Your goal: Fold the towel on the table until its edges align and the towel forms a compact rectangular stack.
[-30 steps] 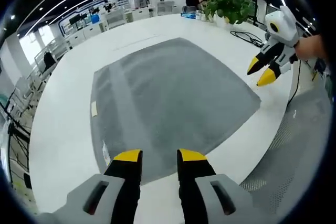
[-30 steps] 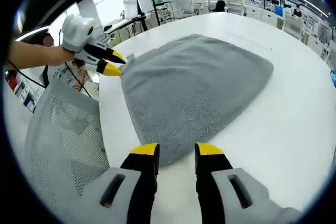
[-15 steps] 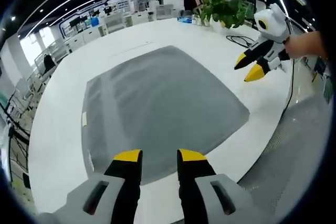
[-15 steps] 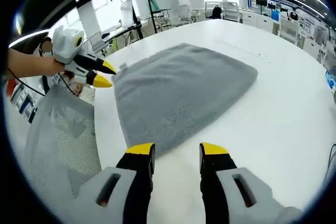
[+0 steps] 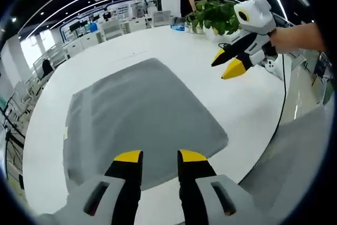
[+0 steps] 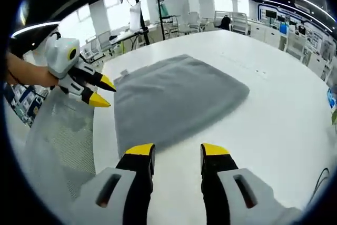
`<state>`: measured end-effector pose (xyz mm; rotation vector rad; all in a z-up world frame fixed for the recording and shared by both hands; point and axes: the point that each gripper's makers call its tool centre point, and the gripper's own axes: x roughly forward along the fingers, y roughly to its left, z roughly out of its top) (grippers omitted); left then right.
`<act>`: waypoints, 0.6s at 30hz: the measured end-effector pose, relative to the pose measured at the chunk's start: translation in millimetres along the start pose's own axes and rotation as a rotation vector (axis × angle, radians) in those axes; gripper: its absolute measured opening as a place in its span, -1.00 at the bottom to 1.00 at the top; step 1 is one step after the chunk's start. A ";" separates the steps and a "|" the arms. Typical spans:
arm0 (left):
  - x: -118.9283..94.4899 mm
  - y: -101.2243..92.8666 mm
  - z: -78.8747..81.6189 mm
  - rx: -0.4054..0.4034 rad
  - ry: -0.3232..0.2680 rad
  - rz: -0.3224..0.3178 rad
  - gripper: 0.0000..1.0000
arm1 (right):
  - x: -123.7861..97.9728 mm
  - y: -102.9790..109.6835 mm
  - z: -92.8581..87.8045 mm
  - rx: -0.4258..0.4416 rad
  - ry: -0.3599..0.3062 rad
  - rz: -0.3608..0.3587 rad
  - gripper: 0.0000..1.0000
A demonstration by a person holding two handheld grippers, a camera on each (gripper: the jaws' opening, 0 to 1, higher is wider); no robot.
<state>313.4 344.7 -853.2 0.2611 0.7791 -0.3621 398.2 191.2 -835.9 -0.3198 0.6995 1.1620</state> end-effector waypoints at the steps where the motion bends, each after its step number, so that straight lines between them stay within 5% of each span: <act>1: 0.7 -2.6 1.8 -0.001 -0.003 0.001 -0.47 | -2.7 -2.8 2.4 -0.008 -0.005 0.000 -0.32; 18: 9.2 -64.0 24.3 0.006 -0.043 -0.060 -0.47 | -3.5 -51.3 31.4 -0.022 -0.050 -0.030 -0.31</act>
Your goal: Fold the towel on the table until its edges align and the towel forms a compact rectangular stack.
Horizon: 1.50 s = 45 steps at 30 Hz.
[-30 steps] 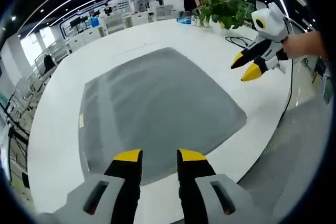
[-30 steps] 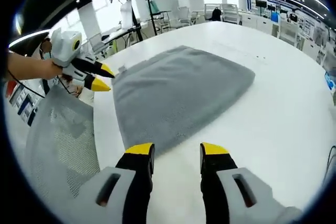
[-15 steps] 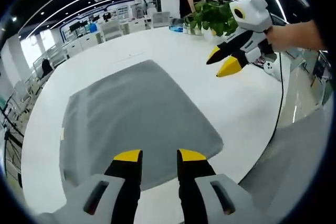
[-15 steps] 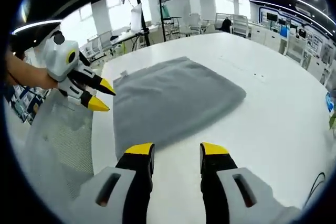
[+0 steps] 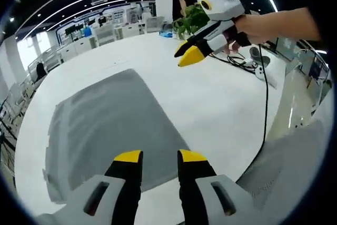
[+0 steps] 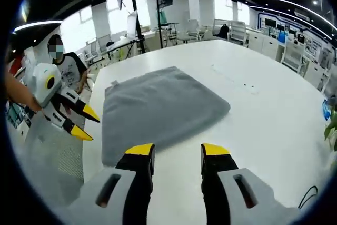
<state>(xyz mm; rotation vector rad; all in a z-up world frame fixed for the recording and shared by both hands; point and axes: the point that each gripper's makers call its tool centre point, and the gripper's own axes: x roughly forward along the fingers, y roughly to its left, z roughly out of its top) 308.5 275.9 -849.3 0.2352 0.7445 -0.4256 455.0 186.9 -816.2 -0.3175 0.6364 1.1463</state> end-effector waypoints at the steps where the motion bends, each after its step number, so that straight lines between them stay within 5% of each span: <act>1: 1.0 -2.6 0.4 0.000 0.000 -0.006 -0.47 | -0.5 -0.9 2.2 -0.003 -0.003 -0.004 -0.31; 15: 22.7 -29.2 12.9 0.003 -0.004 -0.071 -0.47 | 12.0 -48.2 17.5 0.050 -0.045 -0.062 -0.31; 27: 33.7 -35.7 -9.5 -0.013 0.051 -0.079 -0.48 | 37.0 -83.6 14.8 0.136 -0.053 -0.102 -0.33; 45: 36.9 -35.6 -29.1 -0.052 0.103 -0.073 -0.49 | 87.7 -102.2 19.5 0.185 -0.044 -0.136 -0.40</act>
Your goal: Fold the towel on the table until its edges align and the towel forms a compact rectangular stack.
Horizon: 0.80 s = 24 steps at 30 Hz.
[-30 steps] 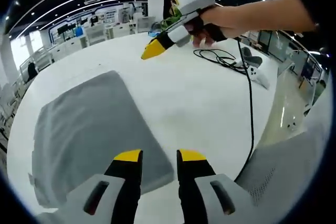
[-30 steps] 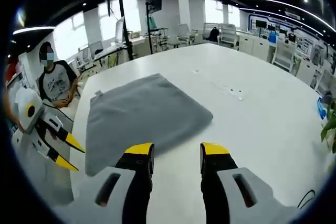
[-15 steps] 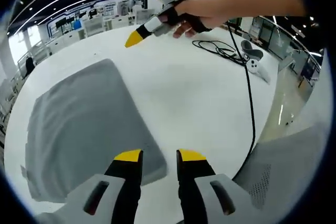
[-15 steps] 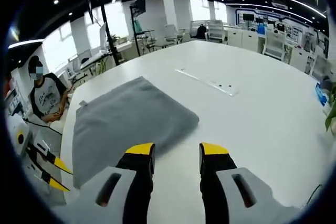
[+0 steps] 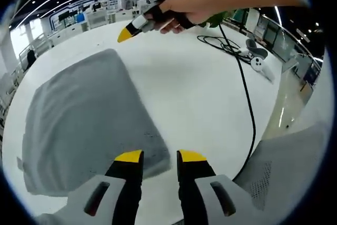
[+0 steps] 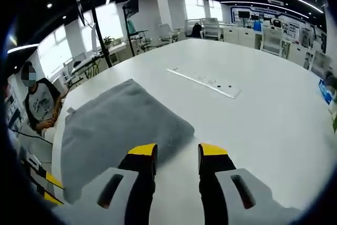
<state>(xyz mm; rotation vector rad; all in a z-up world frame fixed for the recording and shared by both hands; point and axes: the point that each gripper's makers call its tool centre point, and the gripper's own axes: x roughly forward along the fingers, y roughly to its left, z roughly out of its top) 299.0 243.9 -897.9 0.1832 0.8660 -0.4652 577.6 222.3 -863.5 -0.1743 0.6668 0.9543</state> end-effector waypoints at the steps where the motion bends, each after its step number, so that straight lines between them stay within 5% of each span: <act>1: 0.8 -0.1 -1.5 -0.002 0.005 0.000 -0.49 | 6.2 -1.3 -0.6 0.002 0.003 0.000 -0.40; 24: 9.7 -0.2 -15.0 -0.001 0.047 -0.004 -0.53 | 65.8 -15.9 -5.4 -0.041 0.065 -0.044 -0.59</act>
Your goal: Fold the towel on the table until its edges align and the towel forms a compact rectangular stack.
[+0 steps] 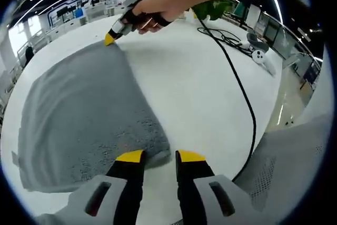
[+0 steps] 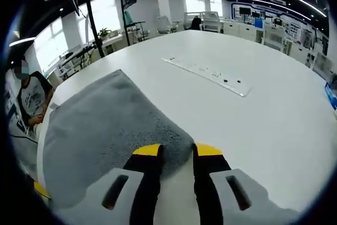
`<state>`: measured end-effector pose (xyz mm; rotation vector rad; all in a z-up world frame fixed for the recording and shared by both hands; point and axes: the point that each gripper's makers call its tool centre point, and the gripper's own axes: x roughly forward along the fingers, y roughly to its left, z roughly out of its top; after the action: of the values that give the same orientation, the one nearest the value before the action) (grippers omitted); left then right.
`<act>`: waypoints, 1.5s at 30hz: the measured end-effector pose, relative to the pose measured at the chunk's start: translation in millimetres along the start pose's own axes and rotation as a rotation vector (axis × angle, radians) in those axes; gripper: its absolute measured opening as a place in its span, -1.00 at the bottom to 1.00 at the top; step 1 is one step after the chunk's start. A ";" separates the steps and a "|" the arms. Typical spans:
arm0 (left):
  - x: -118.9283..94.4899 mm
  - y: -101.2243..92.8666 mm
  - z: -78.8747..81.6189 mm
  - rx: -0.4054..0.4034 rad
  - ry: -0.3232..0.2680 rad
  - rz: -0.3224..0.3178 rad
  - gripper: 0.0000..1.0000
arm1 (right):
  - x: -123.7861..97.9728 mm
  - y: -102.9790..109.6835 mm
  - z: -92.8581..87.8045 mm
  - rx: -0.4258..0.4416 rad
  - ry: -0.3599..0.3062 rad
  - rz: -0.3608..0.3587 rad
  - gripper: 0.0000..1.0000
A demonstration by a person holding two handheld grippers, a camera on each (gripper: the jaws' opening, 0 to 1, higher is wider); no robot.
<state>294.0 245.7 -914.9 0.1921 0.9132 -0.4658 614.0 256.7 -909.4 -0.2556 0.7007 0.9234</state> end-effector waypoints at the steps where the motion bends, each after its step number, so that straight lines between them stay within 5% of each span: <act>1: 0.3 0.8 -0.3 0.000 0.002 0.002 -0.54 | 1.2 -1.5 -2.2 -0.003 0.008 -0.003 -0.60; 5: 1.5 3.7 -1.6 0.010 0.009 0.011 -0.60 | 3.3 -12.7 -10.2 -0.020 0.026 -0.027 -0.75; 11: 3.8 4.7 -2.0 0.071 0.034 0.025 -0.67 | 2.2 -2.9 -9.0 0.011 0.017 0.023 -0.88; 14: 6.0 9.2 -1.0 0.042 0.049 0.043 -0.88 | -0.5 -0.5 -10.7 -0.002 0.036 0.030 -0.96; 19: 6.6 1.5 0.2 0.012 0.067 0.010 -0.91 | -7.1 -9.4 -16.9 -0.019 0.058 0.028 -1.00; 38: 25.7 -64.4 22.1 0.016 0.058 -0.156 -0.92 | -75.4 -51.5 -58.4 0.068 0.054 -0.050 -1.00; 41: 29.8 -77.4 26.4 0.102 0.070 -0.180 -0.92 | -85.1 -57.7 -62.5 0.080 0.043 -0.064 -1.00; 45: 36.8 -93.5 32.9 0.101 0.073 -0.217 -0.92 | -98.3 -66.9 -67.3 0.080 0.048 -0.086 -1.00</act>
<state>293.2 140.2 -921.2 0.2043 0.9874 -0.7102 598.1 121.2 -901.9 -0.2352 0.7637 0.8080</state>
